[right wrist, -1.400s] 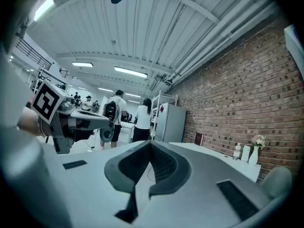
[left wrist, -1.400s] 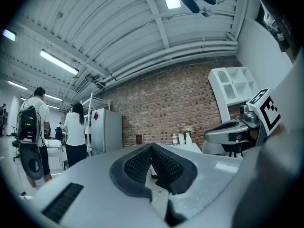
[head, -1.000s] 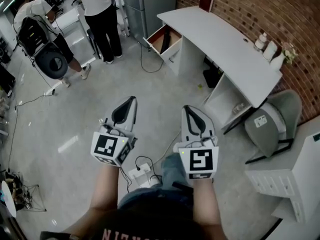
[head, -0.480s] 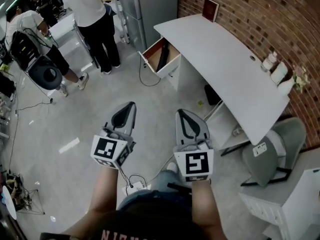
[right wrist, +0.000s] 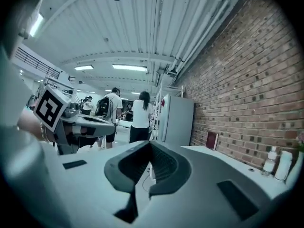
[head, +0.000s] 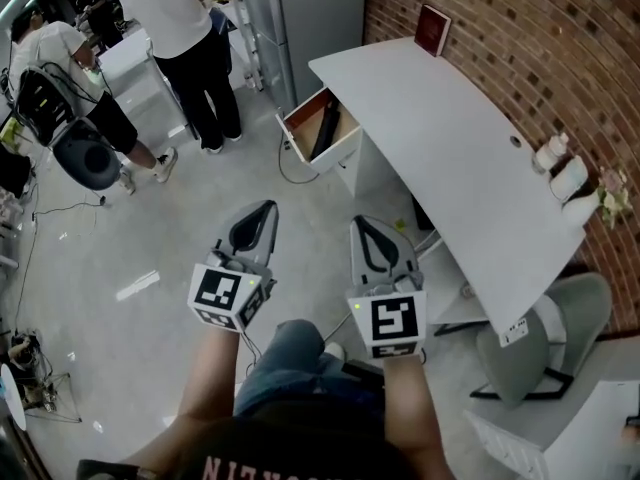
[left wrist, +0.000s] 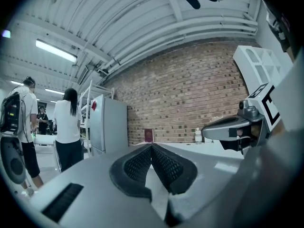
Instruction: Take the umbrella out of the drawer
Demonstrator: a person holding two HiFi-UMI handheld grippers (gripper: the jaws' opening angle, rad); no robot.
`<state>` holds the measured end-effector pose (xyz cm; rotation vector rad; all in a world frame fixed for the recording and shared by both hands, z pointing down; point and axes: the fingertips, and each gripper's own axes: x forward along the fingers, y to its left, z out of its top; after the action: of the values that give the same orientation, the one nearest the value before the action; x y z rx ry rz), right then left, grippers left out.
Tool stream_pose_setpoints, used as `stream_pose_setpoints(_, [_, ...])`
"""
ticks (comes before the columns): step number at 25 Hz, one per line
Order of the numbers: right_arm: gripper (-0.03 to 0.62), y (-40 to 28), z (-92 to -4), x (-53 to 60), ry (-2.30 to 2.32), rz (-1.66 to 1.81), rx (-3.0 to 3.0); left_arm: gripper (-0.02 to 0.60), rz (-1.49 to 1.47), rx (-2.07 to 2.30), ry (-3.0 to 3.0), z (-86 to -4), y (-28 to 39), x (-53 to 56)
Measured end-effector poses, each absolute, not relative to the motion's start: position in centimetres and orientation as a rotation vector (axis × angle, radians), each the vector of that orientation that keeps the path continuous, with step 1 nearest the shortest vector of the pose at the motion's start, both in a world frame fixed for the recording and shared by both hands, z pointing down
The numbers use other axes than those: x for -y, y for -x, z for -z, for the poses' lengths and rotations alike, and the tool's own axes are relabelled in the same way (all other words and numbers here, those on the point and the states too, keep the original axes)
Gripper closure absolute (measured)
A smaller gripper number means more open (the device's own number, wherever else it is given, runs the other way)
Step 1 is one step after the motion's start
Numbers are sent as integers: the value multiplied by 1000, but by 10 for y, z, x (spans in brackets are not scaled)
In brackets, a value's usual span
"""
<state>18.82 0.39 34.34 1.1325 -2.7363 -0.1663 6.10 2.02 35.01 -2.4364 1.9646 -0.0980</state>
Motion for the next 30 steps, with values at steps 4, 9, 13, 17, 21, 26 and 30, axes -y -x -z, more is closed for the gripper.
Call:
stream_pose_setpoints(4, [602, -186, -339, 14, -1178, 159, 2749, 583, 100, -1999, 2421, -351, -50, 1])
stream_pose_setpoints(9, [602, -179, -339, 38, -1215, 85, 2802, 583, 74, -1983, 2407, -354, -38, 27])
stream_pose_setpoints(13, [600, -161, -343, 65, -1272, 91, 2783, 583, 96, -1951, 2438, -361, -17, 58])
stream_pose_setpoints(17, [602, -126, -355, 107, -1277, 121, 2712, 583, 107, -1958, 2462, -372, 21, 104])
stream_pose_setpoints(21, [602, -91, -357, 154, -1339, 102, 2691, 583, 164, -1861, 2601, -389, 49, 157])
stream_pose_setpoints(26, [602, -41, -362, 210, -1388, 68, 2636, 583, 208, -1727, 2736, -400, 84, 224])
stream_pose_setpoints(30, [602, -18, -376, 250, -1495, 16, 2547, 583, 183, -1652, 2800, -410, 107, 272])
